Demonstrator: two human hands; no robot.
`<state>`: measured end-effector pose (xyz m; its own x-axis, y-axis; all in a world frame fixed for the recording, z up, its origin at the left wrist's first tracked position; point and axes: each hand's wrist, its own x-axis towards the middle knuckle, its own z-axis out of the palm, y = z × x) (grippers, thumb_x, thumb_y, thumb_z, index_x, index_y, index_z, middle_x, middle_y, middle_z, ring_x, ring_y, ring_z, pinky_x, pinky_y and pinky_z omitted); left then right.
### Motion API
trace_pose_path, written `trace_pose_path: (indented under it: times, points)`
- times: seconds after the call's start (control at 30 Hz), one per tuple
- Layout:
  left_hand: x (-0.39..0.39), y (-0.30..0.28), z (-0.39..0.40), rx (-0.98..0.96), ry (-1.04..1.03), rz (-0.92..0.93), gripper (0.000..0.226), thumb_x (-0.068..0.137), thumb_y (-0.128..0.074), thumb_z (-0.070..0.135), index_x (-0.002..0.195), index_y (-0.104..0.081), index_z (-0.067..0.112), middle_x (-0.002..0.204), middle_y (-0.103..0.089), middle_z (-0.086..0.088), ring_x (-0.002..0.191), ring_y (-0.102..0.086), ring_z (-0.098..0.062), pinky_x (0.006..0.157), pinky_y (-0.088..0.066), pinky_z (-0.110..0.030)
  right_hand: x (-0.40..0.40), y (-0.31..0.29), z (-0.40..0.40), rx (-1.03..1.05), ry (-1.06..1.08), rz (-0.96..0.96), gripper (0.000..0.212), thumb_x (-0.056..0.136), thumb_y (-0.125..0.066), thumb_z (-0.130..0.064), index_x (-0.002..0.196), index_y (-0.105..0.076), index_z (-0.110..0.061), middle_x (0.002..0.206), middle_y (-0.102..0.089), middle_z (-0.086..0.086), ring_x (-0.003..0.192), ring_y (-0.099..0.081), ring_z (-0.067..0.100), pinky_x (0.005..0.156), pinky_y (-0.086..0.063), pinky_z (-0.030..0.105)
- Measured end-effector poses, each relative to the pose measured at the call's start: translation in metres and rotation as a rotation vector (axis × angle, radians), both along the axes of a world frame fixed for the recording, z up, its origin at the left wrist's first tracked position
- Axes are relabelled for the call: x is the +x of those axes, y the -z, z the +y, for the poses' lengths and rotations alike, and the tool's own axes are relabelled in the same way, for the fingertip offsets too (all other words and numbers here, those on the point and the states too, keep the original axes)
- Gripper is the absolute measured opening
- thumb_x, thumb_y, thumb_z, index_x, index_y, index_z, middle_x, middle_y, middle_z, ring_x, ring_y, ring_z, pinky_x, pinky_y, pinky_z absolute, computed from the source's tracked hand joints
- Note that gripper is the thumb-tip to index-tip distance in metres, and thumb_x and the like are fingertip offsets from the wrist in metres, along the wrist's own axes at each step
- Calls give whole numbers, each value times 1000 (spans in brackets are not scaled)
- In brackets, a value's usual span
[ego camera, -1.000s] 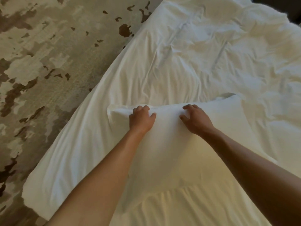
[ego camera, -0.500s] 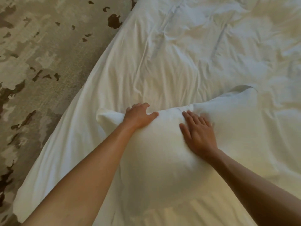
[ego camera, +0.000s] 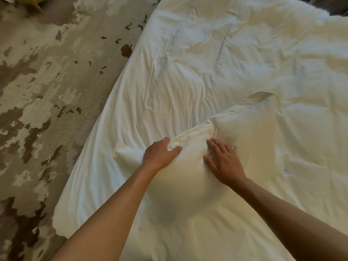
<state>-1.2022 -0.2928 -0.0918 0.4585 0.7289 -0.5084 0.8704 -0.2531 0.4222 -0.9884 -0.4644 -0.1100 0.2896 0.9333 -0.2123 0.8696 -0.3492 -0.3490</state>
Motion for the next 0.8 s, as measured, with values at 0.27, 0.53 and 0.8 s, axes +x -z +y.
trace_pose_path:
  times: [0.27,0.53,0.8]
  points:
    - [-11,-76,-114,61,35,17,63,80,-48,79,118,-53,29,96,-68,6,87,-65,-20,68,-43,-34,37,-79,-45,52,-67,-14,74,91,-56,-64,150,-41,-23,148,-46,3,131,-50,28,97,-56,46]
    - [-29,-105,-216,144,117,-11,43,90,-54,61,115,-50,27,111,-70,4,91,-66,-21,74,-53,-38,66,-105,-103,-105,-139,-115,92,72,-58,-87,145,-45,-33,142,-47,-5,108,-66,23,77,-56,38]
    - [-32,-123,-261,175,215,-20,28,102,-49,45,115,-53,21,97,-70,-5,86,-65,-26,68,-47,-35,67,-135,-176,84,-83,-75,11,95,-70,-26,95,-73,-16,90,-63,2,80,-66,30,62,-49,36]
